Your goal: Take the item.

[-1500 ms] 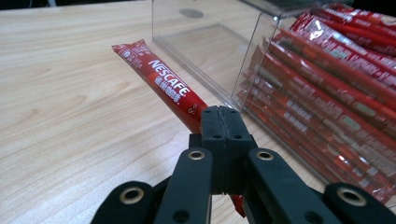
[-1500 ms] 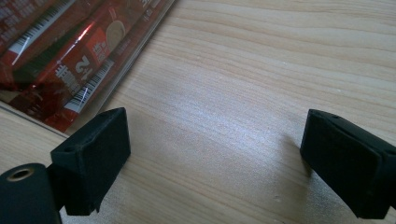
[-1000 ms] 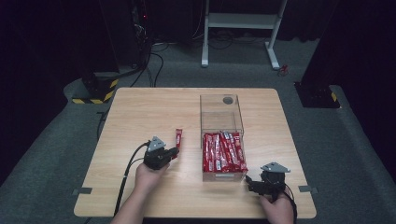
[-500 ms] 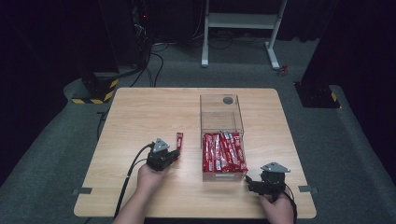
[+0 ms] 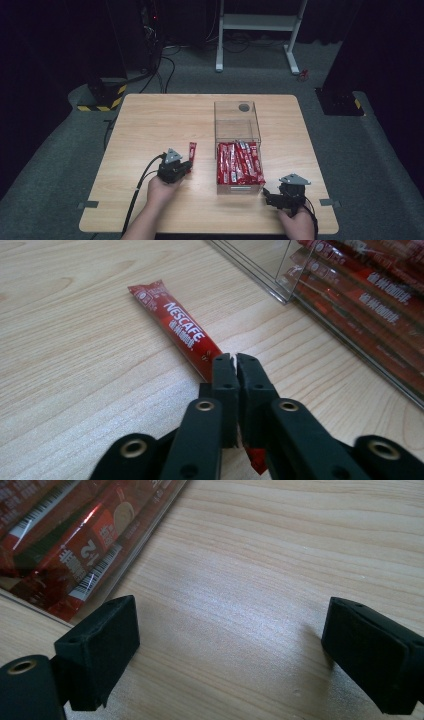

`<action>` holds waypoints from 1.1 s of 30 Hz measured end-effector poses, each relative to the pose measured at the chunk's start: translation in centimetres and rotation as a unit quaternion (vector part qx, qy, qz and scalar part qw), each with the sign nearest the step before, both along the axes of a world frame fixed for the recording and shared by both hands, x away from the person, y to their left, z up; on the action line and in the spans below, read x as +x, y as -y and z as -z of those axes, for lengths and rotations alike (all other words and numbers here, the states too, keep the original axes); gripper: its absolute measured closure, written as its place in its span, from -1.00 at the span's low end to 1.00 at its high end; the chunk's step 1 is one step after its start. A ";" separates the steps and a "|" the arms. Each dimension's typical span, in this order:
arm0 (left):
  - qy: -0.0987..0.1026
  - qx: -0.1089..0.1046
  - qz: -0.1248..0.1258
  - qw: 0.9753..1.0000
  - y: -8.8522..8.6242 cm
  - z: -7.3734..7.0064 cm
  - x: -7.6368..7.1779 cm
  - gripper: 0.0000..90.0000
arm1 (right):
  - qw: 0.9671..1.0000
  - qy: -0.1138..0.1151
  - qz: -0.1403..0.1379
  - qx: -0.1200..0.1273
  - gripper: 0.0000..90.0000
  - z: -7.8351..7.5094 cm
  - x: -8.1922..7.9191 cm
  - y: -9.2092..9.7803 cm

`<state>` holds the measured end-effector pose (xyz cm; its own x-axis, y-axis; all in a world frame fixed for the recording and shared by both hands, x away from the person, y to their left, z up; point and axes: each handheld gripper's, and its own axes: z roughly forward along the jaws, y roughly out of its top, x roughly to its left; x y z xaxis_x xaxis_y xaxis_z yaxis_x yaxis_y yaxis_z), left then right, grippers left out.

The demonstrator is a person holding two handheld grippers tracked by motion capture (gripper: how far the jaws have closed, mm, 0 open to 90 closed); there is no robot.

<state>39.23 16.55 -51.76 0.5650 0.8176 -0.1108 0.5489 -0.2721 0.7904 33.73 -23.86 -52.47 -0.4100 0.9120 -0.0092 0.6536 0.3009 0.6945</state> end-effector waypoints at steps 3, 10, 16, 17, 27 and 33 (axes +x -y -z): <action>0.004 -0.003 0.000 1.000 -0.1 -0.2 0.0 0.73 | 1.000 0.000 0.000 0.000 -0.82 0.0 0.0 0.0; 0.016 -0.017 -0.004 1.000 -0.3 -1.0 -0.4 0.47 | 1.000 0.000 0.000 0.000 -0.82 0.0 0.0 0.0; 0.025 -0.020 -0.005 0.999 -0.4 -1.6 -0.7 0.35 | 1.000 0.000 0.000 0.000 -0.82 0.0 0.0 0.0; 0.023 -0.026 -0.005 0.999 -0.4 -1.7 -0.8 0.31 | 1.000 0.000 0.000 0.000 -0.82 0.0 0.0 0.0; 0.035 -0.041 -0.001 0.999 -1.1 -3.2 -1.6 -0.03 | 1.000 0.000 0.000 0.000 -0.82 0.0 0.0 0.0; 0.037 -0.031 0.003 0.999 -2.0 -3.9 -2.1 -0.35 | 1.000 0.000 0.000 0.000 -0.82 0.0 0.0 0.0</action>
<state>37.11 18.51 -47.87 0.5782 0.8071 -0.1194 0.4870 -0.2240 0.8442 33.73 -23.86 -52.47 -0.4101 0.9120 -0.0093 0.6536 0.3010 0.6945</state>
